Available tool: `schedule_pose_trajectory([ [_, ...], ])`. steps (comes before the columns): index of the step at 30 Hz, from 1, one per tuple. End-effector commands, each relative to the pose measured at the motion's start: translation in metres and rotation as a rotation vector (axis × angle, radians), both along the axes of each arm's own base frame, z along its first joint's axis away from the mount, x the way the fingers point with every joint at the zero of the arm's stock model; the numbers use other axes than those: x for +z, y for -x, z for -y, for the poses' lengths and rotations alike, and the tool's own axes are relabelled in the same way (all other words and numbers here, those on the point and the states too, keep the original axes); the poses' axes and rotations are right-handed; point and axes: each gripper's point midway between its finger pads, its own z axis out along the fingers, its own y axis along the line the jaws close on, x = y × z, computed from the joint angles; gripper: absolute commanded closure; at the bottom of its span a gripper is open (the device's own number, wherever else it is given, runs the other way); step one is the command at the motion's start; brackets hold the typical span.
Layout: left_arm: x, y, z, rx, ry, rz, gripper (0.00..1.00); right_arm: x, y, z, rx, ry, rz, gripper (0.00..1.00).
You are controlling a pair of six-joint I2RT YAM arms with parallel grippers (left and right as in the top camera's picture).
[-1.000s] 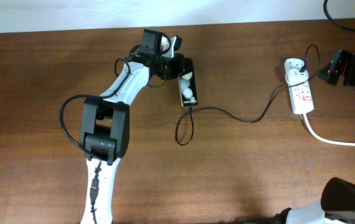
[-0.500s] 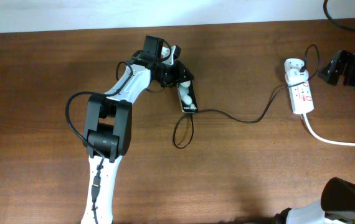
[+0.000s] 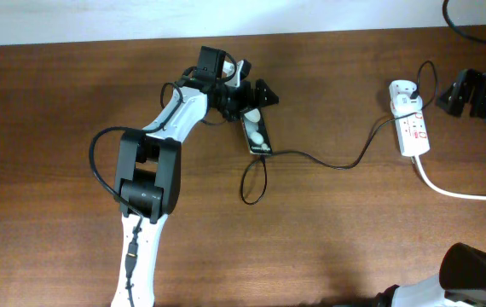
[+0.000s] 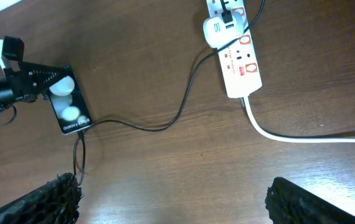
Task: Plug charger to phone and switch on socket
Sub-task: 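Lower the connected phone flat onto the table with the left gripper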
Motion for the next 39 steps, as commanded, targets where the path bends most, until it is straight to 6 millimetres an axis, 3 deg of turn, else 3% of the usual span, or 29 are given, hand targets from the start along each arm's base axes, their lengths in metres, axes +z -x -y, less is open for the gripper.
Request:
schedule_pose_trajectory([
  [1,-0.017,0.006,-0.005,0.011,-0.050,-0.033,0.01,-0.003,0.000,-0.003,0.009,-0.009,-0.010,0.01],
  [8,-0.040,0.014,-0.027,0.122,-0.193,-0.158,0.01,-0.003,0.000,-0.003,0.009,-0.009,-0.010,0.01],
  [12,-0.056,0.021,-0.050,0.222,-0.329,-0.236,0.01,-0.003,0.000,-0.003,0.009,-0.009,-0.010,0.01],
  [23,-0.058,0.028,-0.066,0.269,-0.423,-0.287,0.01,-0.003,0.000,-0.003,0.009,-0.009,-0.010,0.01],
  [27,-0.024,0.018,-0.065,0.241,-0.435,-0.238,0.01,-0.003,0.000,-0.003,0.009,-0.009,-0.010,0.01],
  [32,0.052,0.001,-0.056,0.137,-0.425,-0.064,0.01,-0.003,0.000,-0.003,0.009,-0.009,-0.010,0.01],
  [34,0.076,0.006,-0.055,0.085,-0.435,-0.021,0.01,-0.003,0.000,-0.002,0.009,-0.009,-0.010,0.01],
  [36,0.088,0.020,-0.060,0.032,-0.460,-0.024,0.01,-0.003,0.000,-0.002,0.009,-0.009,-0.010,0.01],
  [39,0.091,0.034,-0.075,0.006,-0.543,-0.048,0.01,-0.003,0.000,-0.002,0.009,-0.009,-0.010,0.01],
])
